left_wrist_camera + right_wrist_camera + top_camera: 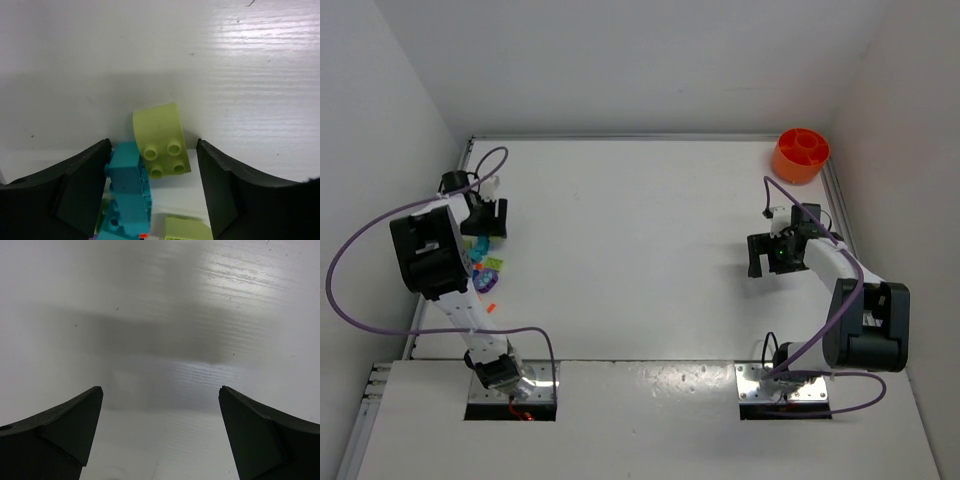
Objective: Sort the legos into containers by color
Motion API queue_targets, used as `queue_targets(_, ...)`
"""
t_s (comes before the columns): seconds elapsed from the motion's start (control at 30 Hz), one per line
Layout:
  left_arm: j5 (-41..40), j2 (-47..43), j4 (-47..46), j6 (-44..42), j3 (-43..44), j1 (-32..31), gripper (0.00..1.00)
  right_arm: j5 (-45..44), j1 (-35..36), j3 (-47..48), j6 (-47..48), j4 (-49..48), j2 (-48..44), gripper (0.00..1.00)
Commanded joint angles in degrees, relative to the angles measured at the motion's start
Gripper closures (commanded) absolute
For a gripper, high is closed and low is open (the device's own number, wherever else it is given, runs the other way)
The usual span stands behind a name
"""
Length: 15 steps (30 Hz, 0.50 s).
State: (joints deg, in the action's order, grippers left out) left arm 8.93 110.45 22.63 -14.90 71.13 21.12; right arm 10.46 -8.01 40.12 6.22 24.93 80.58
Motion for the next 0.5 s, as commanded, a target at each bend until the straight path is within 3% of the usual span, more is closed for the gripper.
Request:
queue_targets(0.0, 1.79, 0.90, -0.48, -0.84, 1.38, -2.04, 0.26, -0.35, 0.19, 2.07, -0.24, -1.02, 0.02, 0.00)
queue_targets(0.23, 2.94, 0.90, -0.48, -1.45, -1.08, -6.97, 0.34, -0.35, 0.19, 2.07, -0.24, -1.02, 0.02, 0.00)
queue_targets(0.47, 5.92, -1.02, -0.48, -0.32, -2.22, -12.24, 0.35, -0.35, 0.19, 2.07, -0.24, -1.02, 0.02, 0.00)
